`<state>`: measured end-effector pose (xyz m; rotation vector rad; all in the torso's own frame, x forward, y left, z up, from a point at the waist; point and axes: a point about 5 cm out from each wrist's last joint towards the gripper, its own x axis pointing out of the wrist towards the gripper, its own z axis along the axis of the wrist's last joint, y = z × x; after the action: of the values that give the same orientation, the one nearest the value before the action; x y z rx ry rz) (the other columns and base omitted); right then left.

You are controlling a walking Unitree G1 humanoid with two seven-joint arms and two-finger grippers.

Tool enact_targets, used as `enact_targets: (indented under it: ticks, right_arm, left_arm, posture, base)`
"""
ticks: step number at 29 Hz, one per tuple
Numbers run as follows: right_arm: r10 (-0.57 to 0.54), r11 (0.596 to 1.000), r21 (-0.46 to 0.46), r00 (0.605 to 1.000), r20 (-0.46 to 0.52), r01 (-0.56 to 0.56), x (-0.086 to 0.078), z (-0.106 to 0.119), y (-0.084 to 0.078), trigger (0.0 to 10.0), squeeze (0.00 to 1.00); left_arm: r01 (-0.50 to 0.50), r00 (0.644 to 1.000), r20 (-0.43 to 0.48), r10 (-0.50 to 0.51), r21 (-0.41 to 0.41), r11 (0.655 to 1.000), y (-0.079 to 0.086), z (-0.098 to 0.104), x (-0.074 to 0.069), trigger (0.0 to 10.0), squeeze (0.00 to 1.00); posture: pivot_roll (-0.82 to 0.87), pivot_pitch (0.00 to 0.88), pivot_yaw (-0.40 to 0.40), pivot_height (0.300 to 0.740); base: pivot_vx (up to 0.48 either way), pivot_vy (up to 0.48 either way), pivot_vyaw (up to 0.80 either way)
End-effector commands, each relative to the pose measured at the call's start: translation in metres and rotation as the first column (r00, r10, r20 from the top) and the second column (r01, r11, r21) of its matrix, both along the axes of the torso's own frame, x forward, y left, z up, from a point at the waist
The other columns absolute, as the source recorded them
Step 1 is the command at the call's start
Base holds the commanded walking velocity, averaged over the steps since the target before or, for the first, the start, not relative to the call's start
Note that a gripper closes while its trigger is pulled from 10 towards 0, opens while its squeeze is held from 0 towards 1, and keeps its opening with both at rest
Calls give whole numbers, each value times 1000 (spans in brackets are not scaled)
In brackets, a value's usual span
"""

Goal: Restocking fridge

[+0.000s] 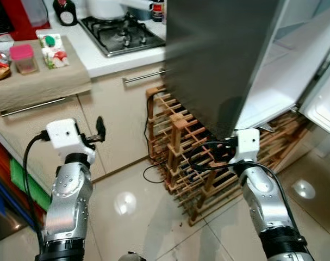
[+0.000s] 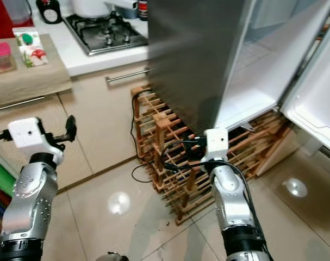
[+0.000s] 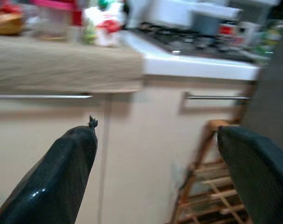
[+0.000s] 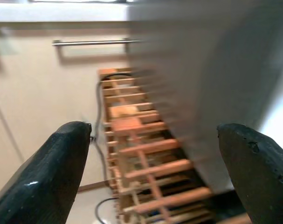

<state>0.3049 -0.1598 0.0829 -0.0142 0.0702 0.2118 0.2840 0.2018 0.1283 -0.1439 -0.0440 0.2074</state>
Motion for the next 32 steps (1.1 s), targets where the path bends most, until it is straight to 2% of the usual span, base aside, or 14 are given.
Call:
enact_targets:
  ticks: [1,4,7,14,21,25,32]
  right_arm:
    - [6,1000,6,1000,6,-6,1,1,0,10000,0]
    - [15,1000,5,1000,5,-15,2,1,1,10000,0]
    - [19,1000,2,1000,8,-19,3,2,0,10000,0]
    - [21,1000,-4,1000,4,-21,1,0,-3,10000,8]
    - [27,1000,-7,1000,2,-27,0,-1,-3,10000,8]
    - [34,999,-14,999,7,-34,0,1,-2,10000,20]
    - [36,999,-9,999,4,-36,0,0,1,10000,43]
  left_arm:
    - [-10,1000,-4,10,-22,1000,-4,1,-1,10000,0]
    - [60,998,12,-60,-8,998,-22,3,1,10000,0]
    - [104,994,38,-104,14,994,-31,9,4,10000,0]
    - [117,992,55,-118,15,993,-33,12,6,10000,0]
    - [143,989,36,-146,82,986,-37,10,6,10000,0]
    - [101,995,-10,-100,106,989,-38,2,6,10000,0]
    - [73,997,-35,-68,154,985,-33,1,10,10000,0]
  posture:
    - [-32,0,1,740]
    - [-39,0,1,740]
    - [-43,0,0,740]
    - [-46,0,-4,740]
    - [-48,0,0,740]
    - [-50,0,1,740]
    - [-52,0,6,740]
  base:
    - [0,480,481]
    - [0,479,438]
    - [0,309,431]
    - [0,0,432]
    - [0,0,431]
    - [0,-466,436]
    - [0,-453,434]
